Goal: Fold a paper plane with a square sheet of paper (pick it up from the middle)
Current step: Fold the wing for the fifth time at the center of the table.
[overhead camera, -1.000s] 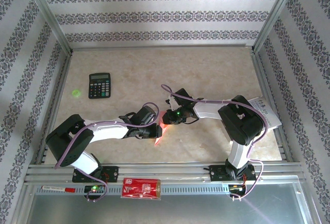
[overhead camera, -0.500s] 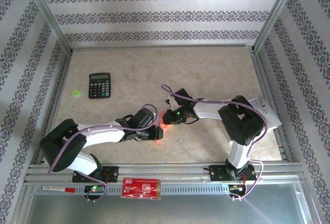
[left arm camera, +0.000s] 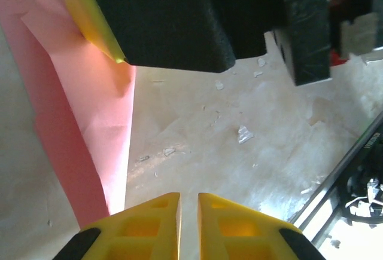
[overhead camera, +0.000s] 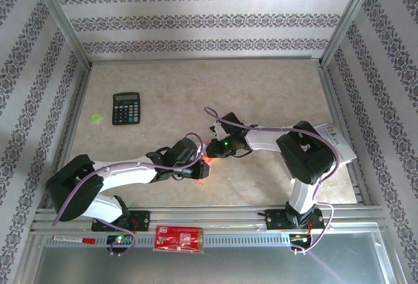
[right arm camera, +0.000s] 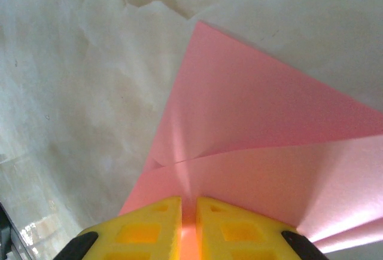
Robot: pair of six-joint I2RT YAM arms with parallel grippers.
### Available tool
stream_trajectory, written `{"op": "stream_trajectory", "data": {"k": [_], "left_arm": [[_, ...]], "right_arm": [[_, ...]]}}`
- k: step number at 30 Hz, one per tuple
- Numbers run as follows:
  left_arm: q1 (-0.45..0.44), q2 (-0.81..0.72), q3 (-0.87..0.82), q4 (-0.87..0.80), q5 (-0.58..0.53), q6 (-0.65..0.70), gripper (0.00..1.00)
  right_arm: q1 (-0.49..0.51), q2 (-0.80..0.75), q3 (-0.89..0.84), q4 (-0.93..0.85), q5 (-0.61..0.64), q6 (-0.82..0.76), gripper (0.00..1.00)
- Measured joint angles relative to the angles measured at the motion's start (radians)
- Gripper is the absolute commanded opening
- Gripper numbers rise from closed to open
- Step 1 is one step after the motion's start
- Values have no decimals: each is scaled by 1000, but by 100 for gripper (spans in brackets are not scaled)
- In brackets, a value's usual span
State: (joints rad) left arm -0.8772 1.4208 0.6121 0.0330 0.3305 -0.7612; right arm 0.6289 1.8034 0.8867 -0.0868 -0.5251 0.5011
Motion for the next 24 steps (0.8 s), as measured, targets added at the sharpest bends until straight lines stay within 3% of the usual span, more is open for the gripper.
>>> {"op": "stream_trajectory", "data": {"k": [24], "left_arm": [[47, 58, 19, -3, -26, 50, 11]], "right_arm": [[-5, -2, -6, 9, -5, 0, 17]]}}
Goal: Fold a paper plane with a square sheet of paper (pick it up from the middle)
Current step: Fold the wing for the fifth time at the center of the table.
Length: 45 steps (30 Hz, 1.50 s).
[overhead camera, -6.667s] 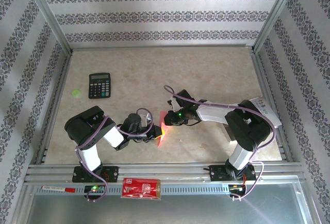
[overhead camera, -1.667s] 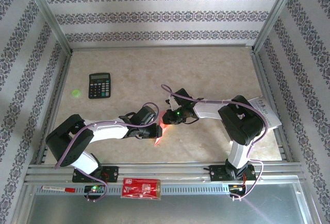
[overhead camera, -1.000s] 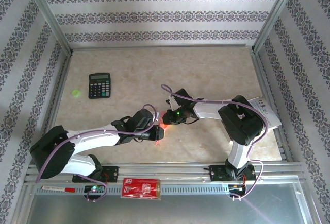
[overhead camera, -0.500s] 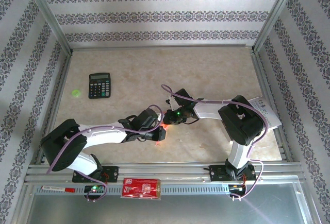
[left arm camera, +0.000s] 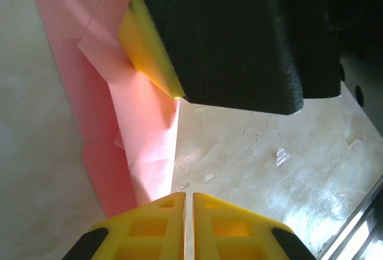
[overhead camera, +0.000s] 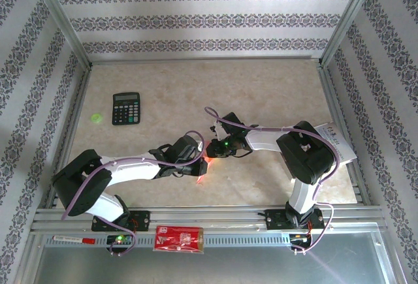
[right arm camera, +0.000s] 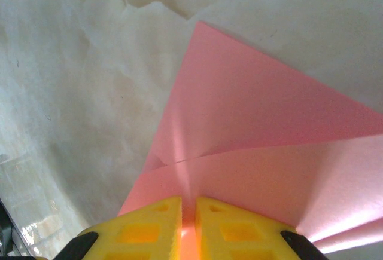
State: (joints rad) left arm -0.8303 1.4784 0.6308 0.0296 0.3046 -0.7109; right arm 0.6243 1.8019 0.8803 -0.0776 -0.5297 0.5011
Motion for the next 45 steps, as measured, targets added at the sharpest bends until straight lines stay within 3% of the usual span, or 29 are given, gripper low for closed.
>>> {"op": "stream_trajectory", "data": {"k": [45], "left_arm": [[21, 34, -42, 3, -7, 5, 9]], "right_arm": [[0, 0, 1, -1, -3, 0, 17]]}}
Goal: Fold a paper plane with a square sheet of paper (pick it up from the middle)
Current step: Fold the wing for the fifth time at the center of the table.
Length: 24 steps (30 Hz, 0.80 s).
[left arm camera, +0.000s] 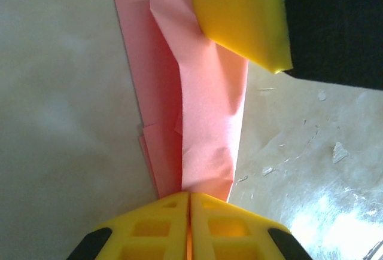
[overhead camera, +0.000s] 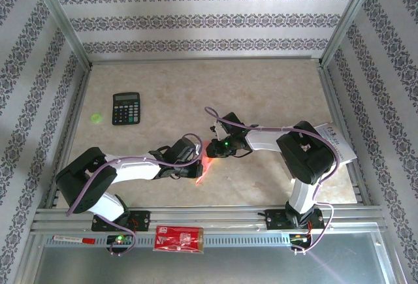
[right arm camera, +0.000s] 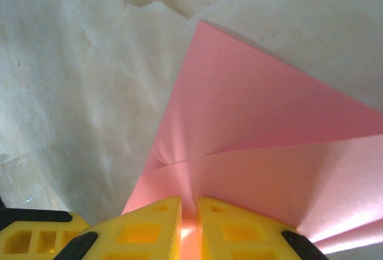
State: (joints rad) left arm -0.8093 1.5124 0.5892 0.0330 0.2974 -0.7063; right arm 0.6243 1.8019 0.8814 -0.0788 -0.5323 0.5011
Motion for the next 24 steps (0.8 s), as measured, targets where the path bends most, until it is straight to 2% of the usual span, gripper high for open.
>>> {"op": "stream_trajectory", "data": {"k": [15, 24], "left_arm": [[-10, -127, -5, -6, 5, 0, 14], [-29, -46, 48, 4, 66, 26, 11]], "right_arm": [[0, 0, 0, 0, 0, 0, 17], [0, 0, 0, 0, 0, 0, 17]]}}
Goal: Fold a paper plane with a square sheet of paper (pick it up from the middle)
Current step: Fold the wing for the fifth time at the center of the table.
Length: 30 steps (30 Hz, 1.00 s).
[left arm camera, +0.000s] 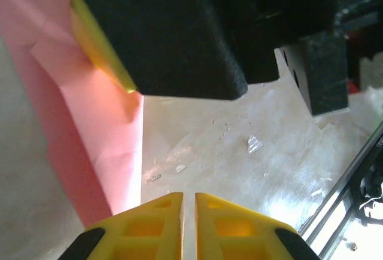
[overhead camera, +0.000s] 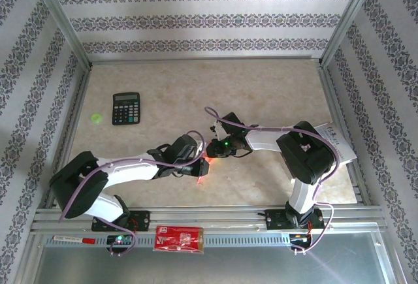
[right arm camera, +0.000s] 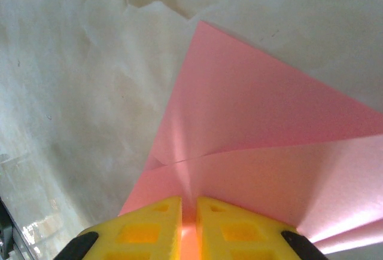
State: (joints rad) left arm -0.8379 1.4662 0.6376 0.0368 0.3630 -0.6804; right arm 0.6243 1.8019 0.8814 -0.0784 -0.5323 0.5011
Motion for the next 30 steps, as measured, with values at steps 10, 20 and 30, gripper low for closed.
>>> {"op": "stream_trajectory", "data": {"k": [10, 20, 30], "left_arm": [[2, 47, 11, -3, -5, 12, 10], [9, 68, 10, -3, -13, 20, 8], [9, 75, -4, 1, -24, 19, 7]], "right_arm": [[0, 0, 0, 0, 0, 0, 17], [0, 0, 0, 0, 0, 0, 17], [0, 0, 0, 0, 0, 0, 17]]}}
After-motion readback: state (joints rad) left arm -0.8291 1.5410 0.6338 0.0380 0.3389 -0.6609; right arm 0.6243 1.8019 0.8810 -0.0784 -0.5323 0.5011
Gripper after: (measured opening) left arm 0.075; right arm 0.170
